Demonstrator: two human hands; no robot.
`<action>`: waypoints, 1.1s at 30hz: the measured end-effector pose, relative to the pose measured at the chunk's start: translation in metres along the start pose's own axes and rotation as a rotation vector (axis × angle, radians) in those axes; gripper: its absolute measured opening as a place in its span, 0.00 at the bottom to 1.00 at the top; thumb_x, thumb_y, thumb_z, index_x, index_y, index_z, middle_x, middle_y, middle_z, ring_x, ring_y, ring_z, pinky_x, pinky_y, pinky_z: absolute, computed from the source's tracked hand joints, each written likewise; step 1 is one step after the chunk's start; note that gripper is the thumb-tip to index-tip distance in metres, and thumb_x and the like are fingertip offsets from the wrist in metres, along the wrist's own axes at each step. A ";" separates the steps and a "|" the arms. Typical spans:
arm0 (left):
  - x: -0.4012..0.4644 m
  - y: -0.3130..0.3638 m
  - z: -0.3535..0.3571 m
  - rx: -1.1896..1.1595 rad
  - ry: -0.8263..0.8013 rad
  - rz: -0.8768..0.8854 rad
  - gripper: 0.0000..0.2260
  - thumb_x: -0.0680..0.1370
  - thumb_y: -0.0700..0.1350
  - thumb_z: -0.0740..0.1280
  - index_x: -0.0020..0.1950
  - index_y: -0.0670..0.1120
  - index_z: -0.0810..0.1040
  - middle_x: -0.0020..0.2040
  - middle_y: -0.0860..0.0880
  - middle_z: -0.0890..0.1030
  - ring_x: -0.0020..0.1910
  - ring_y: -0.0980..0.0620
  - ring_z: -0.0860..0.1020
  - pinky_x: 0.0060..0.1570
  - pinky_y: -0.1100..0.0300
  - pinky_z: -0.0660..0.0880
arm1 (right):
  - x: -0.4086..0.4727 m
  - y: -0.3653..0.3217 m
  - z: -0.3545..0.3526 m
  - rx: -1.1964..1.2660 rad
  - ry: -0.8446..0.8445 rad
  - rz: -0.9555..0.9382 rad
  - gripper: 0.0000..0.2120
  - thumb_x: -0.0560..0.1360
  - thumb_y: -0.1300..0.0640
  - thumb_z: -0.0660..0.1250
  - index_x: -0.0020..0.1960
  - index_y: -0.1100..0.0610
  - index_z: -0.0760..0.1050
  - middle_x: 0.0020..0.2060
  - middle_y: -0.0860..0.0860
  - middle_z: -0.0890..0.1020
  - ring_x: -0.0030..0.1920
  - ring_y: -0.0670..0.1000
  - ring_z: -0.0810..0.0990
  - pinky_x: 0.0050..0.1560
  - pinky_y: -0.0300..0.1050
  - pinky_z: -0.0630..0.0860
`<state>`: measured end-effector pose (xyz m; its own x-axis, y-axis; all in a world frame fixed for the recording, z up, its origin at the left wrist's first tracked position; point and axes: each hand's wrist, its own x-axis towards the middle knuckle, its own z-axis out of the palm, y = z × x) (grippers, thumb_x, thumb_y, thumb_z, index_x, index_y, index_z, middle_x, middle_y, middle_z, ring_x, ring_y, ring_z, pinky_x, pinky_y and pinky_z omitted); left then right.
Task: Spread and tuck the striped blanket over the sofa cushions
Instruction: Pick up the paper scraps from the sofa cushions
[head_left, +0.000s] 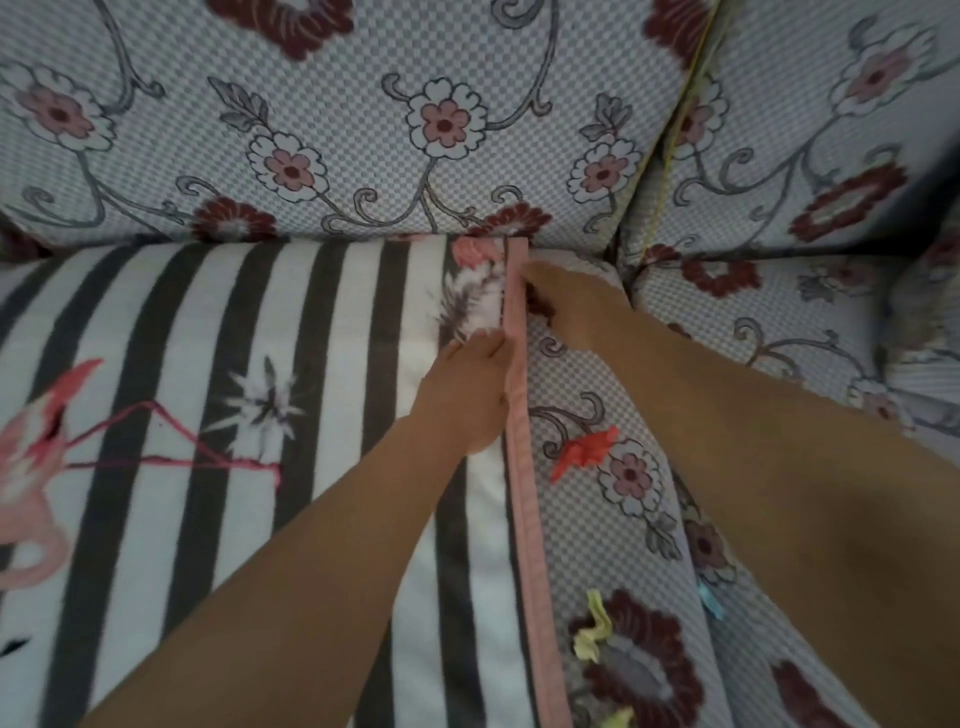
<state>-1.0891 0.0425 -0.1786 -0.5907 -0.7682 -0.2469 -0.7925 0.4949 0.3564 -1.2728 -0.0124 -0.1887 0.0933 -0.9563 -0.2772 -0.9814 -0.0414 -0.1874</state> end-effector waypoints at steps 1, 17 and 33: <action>-0.010 0.008 0.002 -0.034 0.005 0.019 0.28 0.76 0.40 0.61 0.76 0.42 0.57 0.76 0.45 0.59 0.75 0.45 0.59 0.73 0.49 0.59 | -0.018 0.007 -0.003 0.011 -0.043 0.018 0.29 0.79 0.63 0.57 0.77 0.51 0.53 0.76 0.53 0.57 0.74 0.56 0.60 0.73 0.50 0.60; -0.119 0.123 0.054 0.028 -0.447 0.191 0.20 0.75 0.38 0.66 0.67 0.47 0.71 0.64 0.45 0.68 0.65 0.45 0.67 0.62 0.50 0.72 | -0.160 -0.011 0.032 0.217 -0.202 0.127 0.07 0.78 0.51 0.62 0.55 0.50 0.69 0.44 0.50 0.75 0.49 0.55 0.78 0.42 0.44 0.66; -0.130 0.126 0.027 -0.193 -0.219 0.023 0.04 0.72 0.37 0.68 0.45 0.45 0.78 0.45 0.49 0.73 0.45 0.51 0.74 0.45 0.61 0.71 | -0.340 -0.037 0.039 0.442 -0.433 0.140 0.16 0.77 0.55 0.65 0.59 0.49 0.61 0.44 0.56 0.79 0.42 0.55 0.77 0.45 0.54 0.79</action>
<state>-1.1159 0.2159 -0.1263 -0.6438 -0.6413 -0.4176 -0.7472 0.4091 0.5237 -1.2619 0.3258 -0.1240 0.1197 -0.7367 -0.6656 -0.8357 0.2872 -0.4681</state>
